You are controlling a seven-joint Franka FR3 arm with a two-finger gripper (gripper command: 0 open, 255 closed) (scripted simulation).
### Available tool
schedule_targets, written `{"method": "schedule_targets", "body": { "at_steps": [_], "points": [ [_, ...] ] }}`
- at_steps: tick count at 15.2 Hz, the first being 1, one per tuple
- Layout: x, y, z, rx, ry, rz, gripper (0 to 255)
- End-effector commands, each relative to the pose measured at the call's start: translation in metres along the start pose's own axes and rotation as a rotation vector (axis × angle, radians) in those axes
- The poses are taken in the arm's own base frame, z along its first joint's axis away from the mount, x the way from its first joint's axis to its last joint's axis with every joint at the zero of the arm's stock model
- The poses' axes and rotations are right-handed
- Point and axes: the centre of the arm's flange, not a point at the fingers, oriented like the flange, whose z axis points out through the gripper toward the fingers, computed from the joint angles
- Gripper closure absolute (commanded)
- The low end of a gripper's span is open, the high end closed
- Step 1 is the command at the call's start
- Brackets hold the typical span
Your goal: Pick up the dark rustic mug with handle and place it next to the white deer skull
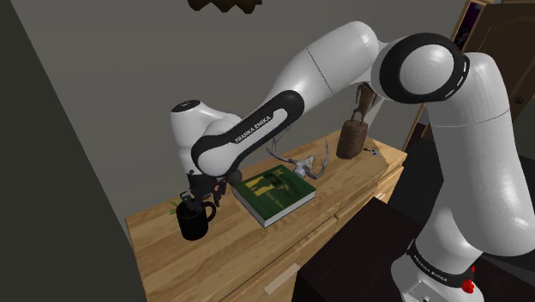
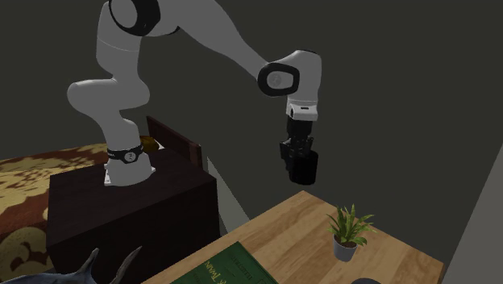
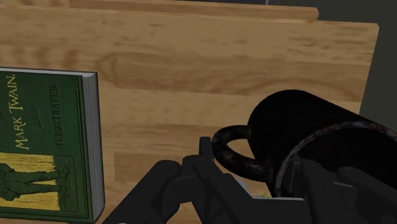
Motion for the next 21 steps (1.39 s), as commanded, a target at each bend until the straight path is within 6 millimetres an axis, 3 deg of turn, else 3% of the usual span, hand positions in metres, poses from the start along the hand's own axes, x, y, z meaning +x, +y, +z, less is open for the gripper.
{"method": "schedule_targets", "body": {
  "at_steps": [1,21],
  "points": [
    [0.001,0.000,-0.011,0.000,0.000,0.000,255],
    [0.000,0.006,-0.117,0.000,0.000,0.000,255]
  ]
}}
